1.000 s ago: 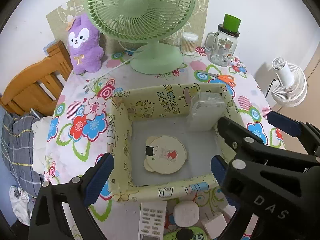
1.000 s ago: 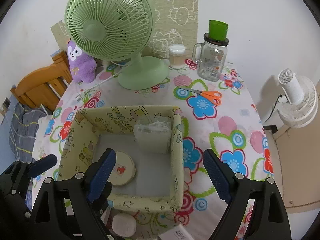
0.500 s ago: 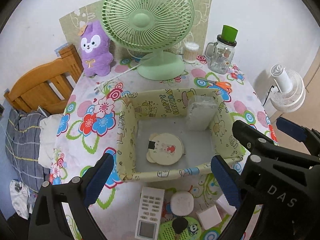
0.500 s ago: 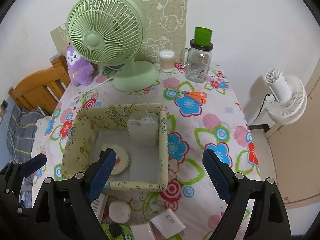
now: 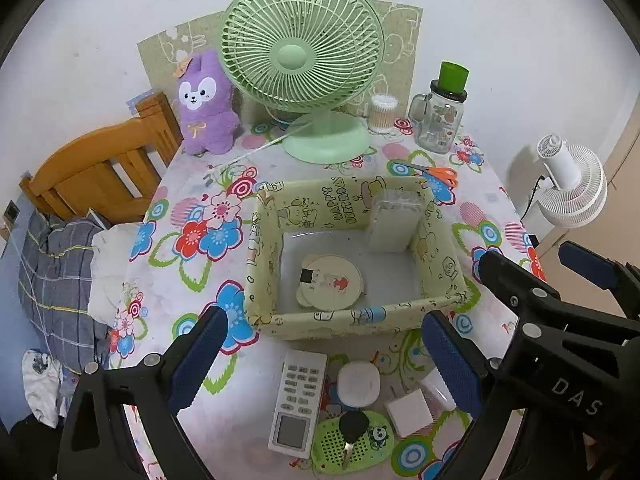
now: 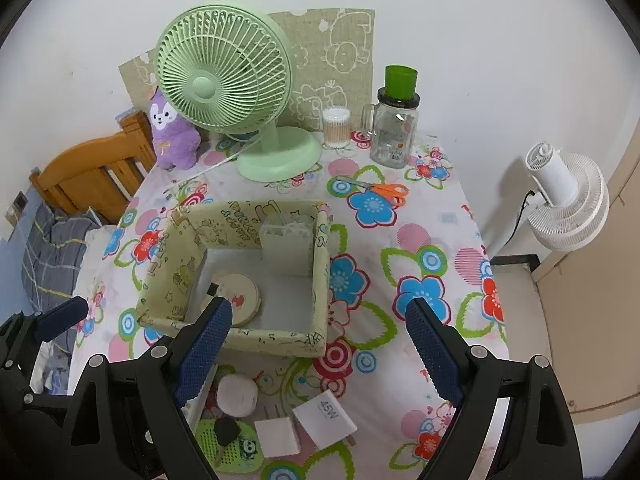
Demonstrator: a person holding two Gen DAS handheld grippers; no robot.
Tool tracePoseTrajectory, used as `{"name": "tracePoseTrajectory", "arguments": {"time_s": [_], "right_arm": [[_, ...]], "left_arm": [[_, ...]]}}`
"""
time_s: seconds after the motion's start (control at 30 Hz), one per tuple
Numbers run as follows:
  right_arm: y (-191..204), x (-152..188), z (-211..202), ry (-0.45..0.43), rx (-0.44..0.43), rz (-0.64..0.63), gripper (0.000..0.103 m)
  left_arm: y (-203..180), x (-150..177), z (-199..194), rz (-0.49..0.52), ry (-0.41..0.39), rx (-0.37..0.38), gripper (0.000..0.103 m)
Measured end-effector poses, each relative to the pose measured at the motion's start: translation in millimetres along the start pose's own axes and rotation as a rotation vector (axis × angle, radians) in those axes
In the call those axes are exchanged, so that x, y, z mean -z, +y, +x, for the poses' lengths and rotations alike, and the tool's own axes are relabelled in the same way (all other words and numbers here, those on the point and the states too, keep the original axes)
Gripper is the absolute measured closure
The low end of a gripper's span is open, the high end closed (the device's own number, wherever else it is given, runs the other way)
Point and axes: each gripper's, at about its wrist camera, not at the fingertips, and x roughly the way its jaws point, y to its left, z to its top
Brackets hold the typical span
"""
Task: Organize rigid objects
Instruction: 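Withdraw both tools from the box toward the remaining items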
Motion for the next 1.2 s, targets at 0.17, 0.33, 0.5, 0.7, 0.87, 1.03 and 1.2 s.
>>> {"name": "tracePoseTrajectory", "arguments": {"time_s": [0.17, 0.33, 0.5, 0.7, 0.87, 1.03, 1.2], "right_arm": [[-2.5, 4.7, -11.0, -0.012, -0.002, -0.007, 0.012], [-4.3, 6.3, -17.9, -0.022, -0.003, -0.017, 0.012], [-4.4, 6.9, -22.9, -0.036, -0.023, -0.022, 0.012], [-5.4, 8.8, -23.5, -0.032, -0.03, 0.01, 0.012], [-2.6, 12.4, -27.6, -0.05, -0.036, 0.009, 0.012], [-0.7, 17.1, -24.4, -0.046, -0.034, 0.003, 0.01], [-2.9, 27.1, -14.6, -0.023, -0.022, 0.015, 0.005]], "left_arm": [[-4.4, 4.6, -9.0, -0.002, -0.011, 0.004, 0.004], [-7.5, 6.5, -14.9, -0.001, -0.02, 0.008, 0.004], [-7.9, 7.2, -18.3, 0.002, -0.023, 0.021, 0.004], [-7.2, 5.6, -18.6, 0.021, -0.024, 0.035, 0.004], [-5.9, 6.9, -18.1, 0.038, -0.021, 0.058, 0.004], [-5.3, 11.2, -12.2, 0.056, -0.012, 0.082, 0.004], [-5.5, 19.1, -1.2, 0.058, 0.013, 0.099, 0.004]]}}
